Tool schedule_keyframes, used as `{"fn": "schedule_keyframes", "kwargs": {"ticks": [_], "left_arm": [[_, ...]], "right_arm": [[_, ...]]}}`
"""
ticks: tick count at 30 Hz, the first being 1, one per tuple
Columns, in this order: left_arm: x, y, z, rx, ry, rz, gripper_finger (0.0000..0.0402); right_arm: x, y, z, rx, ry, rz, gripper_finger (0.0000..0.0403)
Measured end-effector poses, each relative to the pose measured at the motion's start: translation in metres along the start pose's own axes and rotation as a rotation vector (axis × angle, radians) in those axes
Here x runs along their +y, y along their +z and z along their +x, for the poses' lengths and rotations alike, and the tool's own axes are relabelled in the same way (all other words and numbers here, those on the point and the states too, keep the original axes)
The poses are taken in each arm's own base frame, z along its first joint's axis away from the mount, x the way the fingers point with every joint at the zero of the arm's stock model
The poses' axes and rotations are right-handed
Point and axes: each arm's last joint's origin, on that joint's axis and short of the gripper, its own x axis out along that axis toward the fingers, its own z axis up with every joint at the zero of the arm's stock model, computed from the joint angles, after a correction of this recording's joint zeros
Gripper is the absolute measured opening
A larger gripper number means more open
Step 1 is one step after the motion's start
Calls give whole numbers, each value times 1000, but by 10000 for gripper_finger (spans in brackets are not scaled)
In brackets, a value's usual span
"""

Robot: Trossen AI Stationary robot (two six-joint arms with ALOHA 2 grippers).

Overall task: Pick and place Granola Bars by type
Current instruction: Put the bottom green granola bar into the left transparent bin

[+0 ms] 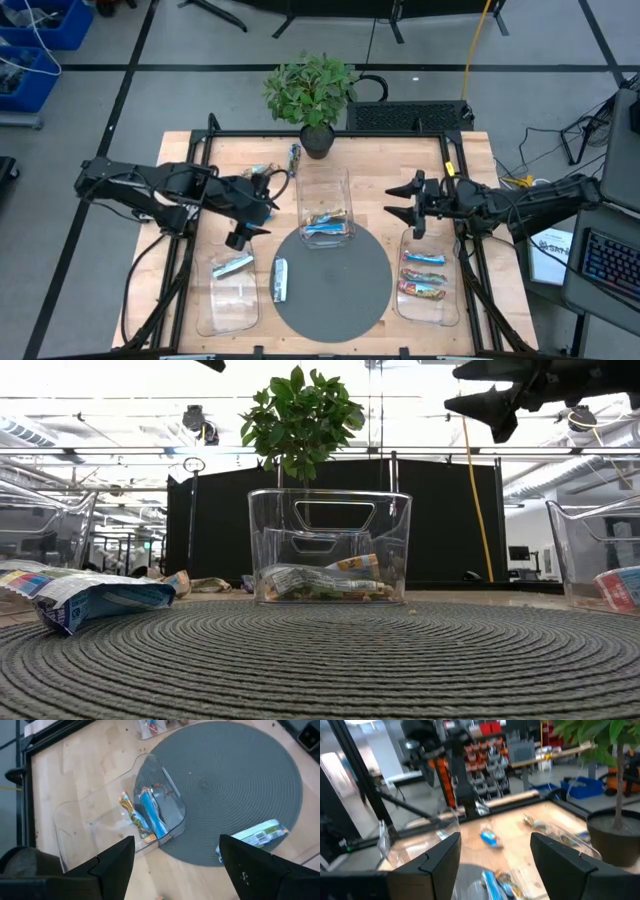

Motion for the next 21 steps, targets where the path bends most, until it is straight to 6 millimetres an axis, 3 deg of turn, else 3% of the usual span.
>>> {"fn": "schedule_keyframes", "kwargs": {"ticks": [7,21], "left_arm": [[0,1,8,22,-10,34,294],[0,1,8,23,-9,19,294]], "right_arm": [[-9,-29,-6,-146,37,53,233],[-20,-69,-19,-114,74,77,233]]}}
